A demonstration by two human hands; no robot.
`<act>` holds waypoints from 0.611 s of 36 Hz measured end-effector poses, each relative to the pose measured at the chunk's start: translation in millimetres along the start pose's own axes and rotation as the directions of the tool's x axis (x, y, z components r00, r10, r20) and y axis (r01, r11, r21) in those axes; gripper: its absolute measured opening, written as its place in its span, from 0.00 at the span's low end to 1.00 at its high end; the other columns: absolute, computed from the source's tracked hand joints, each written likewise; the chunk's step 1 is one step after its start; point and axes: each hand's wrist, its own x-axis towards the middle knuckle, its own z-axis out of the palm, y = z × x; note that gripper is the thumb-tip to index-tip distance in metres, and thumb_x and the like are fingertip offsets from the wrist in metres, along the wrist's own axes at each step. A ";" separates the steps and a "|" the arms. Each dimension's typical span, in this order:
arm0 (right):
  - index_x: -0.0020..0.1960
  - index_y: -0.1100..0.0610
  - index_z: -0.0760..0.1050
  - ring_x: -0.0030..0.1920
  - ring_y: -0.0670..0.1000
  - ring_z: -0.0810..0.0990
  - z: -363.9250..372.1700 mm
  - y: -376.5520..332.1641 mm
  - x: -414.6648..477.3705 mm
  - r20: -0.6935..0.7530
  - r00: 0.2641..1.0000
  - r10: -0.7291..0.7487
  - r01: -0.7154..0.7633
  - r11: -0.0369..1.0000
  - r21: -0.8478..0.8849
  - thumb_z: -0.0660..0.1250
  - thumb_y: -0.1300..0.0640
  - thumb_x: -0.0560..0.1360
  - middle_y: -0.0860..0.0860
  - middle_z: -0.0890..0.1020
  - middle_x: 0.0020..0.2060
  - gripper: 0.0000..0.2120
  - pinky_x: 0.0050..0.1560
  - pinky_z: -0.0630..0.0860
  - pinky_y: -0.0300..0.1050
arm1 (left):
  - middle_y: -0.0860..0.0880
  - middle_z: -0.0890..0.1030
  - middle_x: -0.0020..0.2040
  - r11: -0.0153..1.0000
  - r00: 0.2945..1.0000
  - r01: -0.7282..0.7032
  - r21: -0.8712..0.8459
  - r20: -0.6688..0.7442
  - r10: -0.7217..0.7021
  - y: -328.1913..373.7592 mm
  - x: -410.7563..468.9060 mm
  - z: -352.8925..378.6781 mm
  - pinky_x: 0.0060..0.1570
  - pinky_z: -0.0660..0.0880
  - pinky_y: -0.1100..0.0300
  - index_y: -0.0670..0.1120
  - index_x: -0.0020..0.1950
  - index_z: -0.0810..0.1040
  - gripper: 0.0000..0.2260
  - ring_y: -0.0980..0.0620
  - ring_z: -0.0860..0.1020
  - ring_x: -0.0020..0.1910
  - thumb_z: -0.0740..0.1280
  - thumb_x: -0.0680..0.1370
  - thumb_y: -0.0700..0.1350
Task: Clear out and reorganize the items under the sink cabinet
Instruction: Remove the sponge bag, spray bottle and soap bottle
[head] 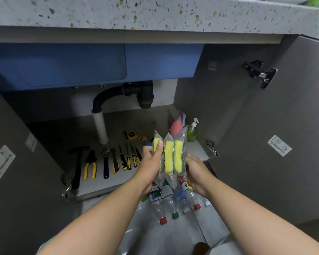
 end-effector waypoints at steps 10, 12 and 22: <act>0.60 0.53 0.80 0.41 0.54 0.87 -0.7 1.8 3.0 -0.048 0.998 -0.047 0.044 0.998 -0.052 0.60 0.58 0.83 0.57 0.87 0.47 0.11 0.39 0.83 0.47 | 0.47 0.81 0.56 0.996 0.998 -0.016 0.089 0.064 0.010 -0.9 -7.4 3.9 0.58 0.80 0.44 0.53 0.59 0.66 0.24 0.48 0.83 0.53 0.67 0.75 0.68; 0.61 0.51 0.79 0.47 0.57 0.87 -0.9 1.2 2.4 -0.053 0.997 -0.054 0.048 0.992 -0.114 0.62 0.56 0.82 0.57 0.87 0.50 0.11 0.46 0.84 0.53 | 0.47 0.83 0.57 0.998 0.996 -0.026 0.057 0.088 0.021 -1.8 -8.0 4.1 0.56 0.82 0.47 0.53 0.60 0.66 0.24 0.51 0.85 0.51 0.72 0.75 0.63; 0.56 0.51 0.80 0.51 0.55 0.85 -0.2 -1.0 2.6 -0.188 0.974 -0.124 0.035 0.907 -0.420 0.59 0.59 0.79 0.52 0.87 0.46 0.12 0.58 0.80 0.59 | 0.47 0.83 0.53 0.998 0.998 -0.063 -0.020 0.001 0.063 -3.1 -9.3 7.4 0.53 0.83 0.45 0.53 0.58 0.69 0.18 0.50 0.85 0.49 0.70 0.77 0.62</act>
